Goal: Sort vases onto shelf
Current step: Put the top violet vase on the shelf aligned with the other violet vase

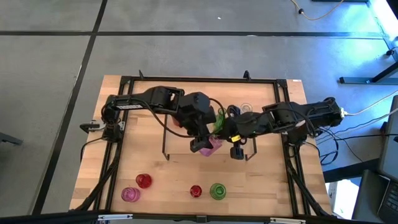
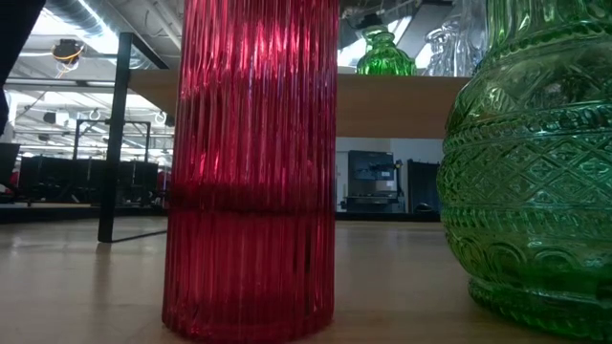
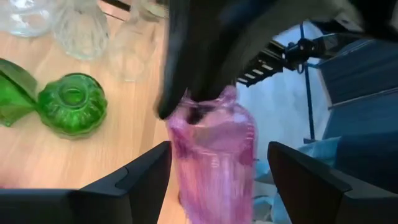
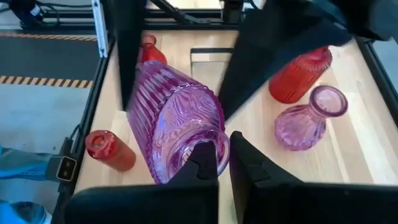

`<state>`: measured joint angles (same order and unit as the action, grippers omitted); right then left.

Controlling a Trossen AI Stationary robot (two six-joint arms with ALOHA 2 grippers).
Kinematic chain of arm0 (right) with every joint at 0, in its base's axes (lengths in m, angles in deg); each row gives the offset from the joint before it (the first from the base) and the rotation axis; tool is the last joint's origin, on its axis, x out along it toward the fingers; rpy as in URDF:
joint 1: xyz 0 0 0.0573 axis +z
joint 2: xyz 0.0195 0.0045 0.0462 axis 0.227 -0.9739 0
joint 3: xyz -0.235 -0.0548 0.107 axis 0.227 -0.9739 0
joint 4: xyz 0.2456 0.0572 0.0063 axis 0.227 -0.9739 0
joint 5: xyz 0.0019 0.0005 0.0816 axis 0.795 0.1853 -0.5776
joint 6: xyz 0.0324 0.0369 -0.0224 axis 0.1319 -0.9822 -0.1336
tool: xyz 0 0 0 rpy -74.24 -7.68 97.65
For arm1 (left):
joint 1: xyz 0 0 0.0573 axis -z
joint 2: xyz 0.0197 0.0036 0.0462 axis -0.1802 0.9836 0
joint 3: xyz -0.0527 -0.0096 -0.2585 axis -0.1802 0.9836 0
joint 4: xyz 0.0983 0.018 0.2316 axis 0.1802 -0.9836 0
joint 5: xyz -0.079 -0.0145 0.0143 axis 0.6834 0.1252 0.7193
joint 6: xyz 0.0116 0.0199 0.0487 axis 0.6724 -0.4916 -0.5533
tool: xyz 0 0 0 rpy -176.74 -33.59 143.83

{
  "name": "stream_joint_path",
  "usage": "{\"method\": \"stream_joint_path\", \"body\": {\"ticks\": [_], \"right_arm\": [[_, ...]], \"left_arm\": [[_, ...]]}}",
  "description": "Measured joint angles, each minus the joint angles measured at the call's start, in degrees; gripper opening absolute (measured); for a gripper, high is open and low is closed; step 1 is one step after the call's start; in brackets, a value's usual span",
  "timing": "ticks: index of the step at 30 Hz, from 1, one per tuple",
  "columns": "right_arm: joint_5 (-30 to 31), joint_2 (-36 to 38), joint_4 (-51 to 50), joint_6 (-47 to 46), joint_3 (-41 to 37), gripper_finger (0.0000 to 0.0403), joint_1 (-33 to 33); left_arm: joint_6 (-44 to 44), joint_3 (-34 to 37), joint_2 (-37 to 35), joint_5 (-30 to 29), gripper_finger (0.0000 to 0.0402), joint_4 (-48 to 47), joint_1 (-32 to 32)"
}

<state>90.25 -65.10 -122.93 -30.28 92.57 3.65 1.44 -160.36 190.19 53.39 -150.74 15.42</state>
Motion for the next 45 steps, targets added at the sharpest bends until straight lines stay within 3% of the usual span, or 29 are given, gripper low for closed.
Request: {"method": "stream_joint_path", "body": {"ticks": [14,22,32,38,45], "right_arm": [[-0.24,-0.07,1.83,0.39,0.0,0.0,0.02],[-2.72,-0.07,1.65,1.23,-0.02,0.0,0.02],[-1.76,-0.09,1.95,1.41,-0.04,0.0008,0.02],[-1.14,-0.07,2.09,1.44,-0.07,0.0028,0.02],[-1.18,0.87,2.33,1.74,0.11,0.0039,0.11]], "left_arm": [[-0.07,-0.02,1.06,0.46,0.0258,-1.79,0.03],[-0.54,-0.02,1.45,3.84,0.02,-2.0,-0.3],[-1.78,-0.04,1.47,3.89,0.0198,-2.7,-0.55],[-2.24,-0.2,1.44,2.55,0.0198,-6.19,-0.52],[-2.31,0.09,1.63,-0.32,0.0198,-18.63,-0.29]]}}
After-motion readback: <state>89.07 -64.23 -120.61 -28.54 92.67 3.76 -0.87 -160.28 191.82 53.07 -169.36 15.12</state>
